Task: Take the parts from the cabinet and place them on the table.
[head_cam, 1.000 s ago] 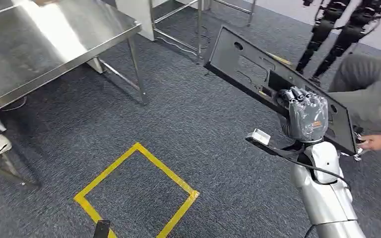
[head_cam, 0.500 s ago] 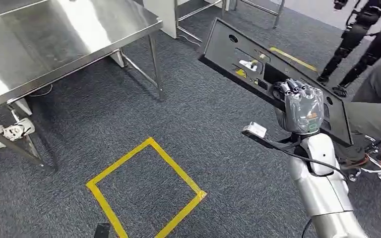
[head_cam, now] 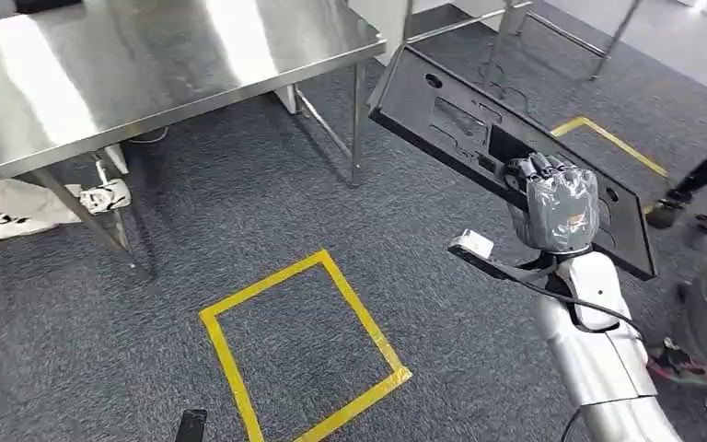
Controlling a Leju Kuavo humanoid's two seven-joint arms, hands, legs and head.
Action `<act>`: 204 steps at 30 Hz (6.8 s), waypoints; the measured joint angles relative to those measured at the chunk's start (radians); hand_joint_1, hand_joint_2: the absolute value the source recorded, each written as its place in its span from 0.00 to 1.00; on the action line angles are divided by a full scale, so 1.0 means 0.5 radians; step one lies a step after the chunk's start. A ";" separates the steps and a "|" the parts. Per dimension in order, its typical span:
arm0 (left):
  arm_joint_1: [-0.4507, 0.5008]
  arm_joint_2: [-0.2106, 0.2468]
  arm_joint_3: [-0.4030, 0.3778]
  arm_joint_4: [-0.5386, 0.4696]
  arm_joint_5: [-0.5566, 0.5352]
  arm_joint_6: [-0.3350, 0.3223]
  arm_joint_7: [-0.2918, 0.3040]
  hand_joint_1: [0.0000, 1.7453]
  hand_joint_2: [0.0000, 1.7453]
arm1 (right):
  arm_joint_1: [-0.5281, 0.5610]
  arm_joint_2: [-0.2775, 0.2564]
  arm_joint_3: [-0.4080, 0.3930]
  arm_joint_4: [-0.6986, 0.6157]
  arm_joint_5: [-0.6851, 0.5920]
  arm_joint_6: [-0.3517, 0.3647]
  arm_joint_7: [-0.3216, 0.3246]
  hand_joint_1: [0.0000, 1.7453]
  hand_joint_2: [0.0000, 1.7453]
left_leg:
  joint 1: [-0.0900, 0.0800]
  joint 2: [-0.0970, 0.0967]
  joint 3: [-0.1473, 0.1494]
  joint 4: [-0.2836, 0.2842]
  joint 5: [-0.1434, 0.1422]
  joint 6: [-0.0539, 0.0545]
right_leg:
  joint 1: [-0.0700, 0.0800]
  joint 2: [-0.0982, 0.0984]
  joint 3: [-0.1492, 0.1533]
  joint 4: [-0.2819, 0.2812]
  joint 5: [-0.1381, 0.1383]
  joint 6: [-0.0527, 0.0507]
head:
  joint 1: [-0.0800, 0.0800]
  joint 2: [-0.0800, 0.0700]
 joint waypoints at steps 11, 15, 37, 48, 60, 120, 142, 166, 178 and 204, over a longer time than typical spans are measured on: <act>0.025 0.011 -0.007 0.001 0.005 0.001 0.015 0.00 1.00 | 0.049 0.009 0.010 -0.027 0.018 0.013 0.010 1.00 1.00 | 0.012 0.195 -0.334 0.632 -0.276 -0.088 | 0.033 -0.210 0.021 -0.016 0.008 -0.148 | -0.030 0.000; 0.023 0.014 -0.007 0.000 0.013 0.004 0.011 0.00 1.00 | 0.033 0.033 0.018 -0.026 0.022 0.024 0.012 1.00 1.00 | 0.005 0.310 -0.019 0.057 -0.017 -0.064 | 0.037 -0.287 0.039 -0.016 -0.007 -0.139 | -0.031 0.000; 0.022 0.022 -0.007 0.000 -0.003 -0.020 0.011 0.00 1.00 | -0.010 0.092 0.075 -0.008 0.091 0.065 0.057 1.00 1.00 | -0.022 0.087 -0.053 0.076 -0.056 -0.069 | 0.028 -0.123 0.022 -0.034 0.025 -0.146 | -0.027 0.000; 0.011 0.028 -0.008 0.000 -0.013 -0.030 0.015 0.00 1.00 | 0.005 0.102 0.076 -0.010 0.094 0.065 0.057 1.00 1.00 | -0.026 0.328 -0.008 0.012 -0.021 -0.053 | 0.073 -0.338 0.058 -0.034 -0.016 -0.133 | -0.030 0.000; 0.013 0.018 -0.008 0.000 -0.026 -0.043 0.015 0.00 1.00 | 0.043 0.085 0.066 -0.026 0.133 0.059 0.075 1.00 1.00 | -0.003 0.106 0.022 -0.030 0.009 0.000 | 0.039 -0.144 -0.083 0.139 -0.023 -0.017 | -0.010 0.000; 0.061 0.033 -0.021 0.000 -0.062 -0.155 -0.064 0.00 1.00 | 0.073 0.110 0.076 -0.041 0.195 0.088 0.077 1.00 1.00 | -0.016 0.194 -0.300 0.229 -0.224 -0.007 | 0.073 -0.122 0.323 -0.079 -0.209 -0.160 | -0.027 0.000; 0.062 0.039 -0.021 0.003 -0.053 -0.153 -0.059 0.00 1.00 | 0.064 0.120 0.082 -0.042 0.208 0.114 0.078 1.00 1.00 | -0.059 0.128 0.132 0.027 -0.092 -0.002 | 0.017 -0.139 0.011 -0.099 0.105 -0.061 | -0.023 0.000; 0.047 0.043 -0.014 0.002 -0.055 -0.153 -0.062 0.00 1.00 | -0.240 0.239 0.126 0.275 0.156 0.195 0.038 1.00 1.00 | -0.056 0.157 0.026 -0.069 0.053 0.055 | 0.066 -0.138 -0.056 0.106 -0.045 -0.024 | -0.014 0.000; 0.053 0.046 -0.014 0.002 -0.047 -0.165 -0.061 0.00 1.00 | -0.650 0.488 0.172 0.857 0.046 0.263 -0.051 1.00 1.00 | 0.004 0.190 -0.362 0.631 -0.222 -0.089 | 0.043 -0.138 0.100 -0.100 0.026 -0.160 | -0.027 0.000; 0.054 0.034 -0.012 0.001 -0.041 -0.185 -0.060 0.00 1.00 | -0.874 0.629 0.253 1.334 0.108 0.208 -0.031 1.00 1.00 | -0.030 0.172 0.093 0.023 -0.129 -0.050 | 0.062 -0.136 -0.003 -0.128 0.134 -0.156 | -0.017 0.000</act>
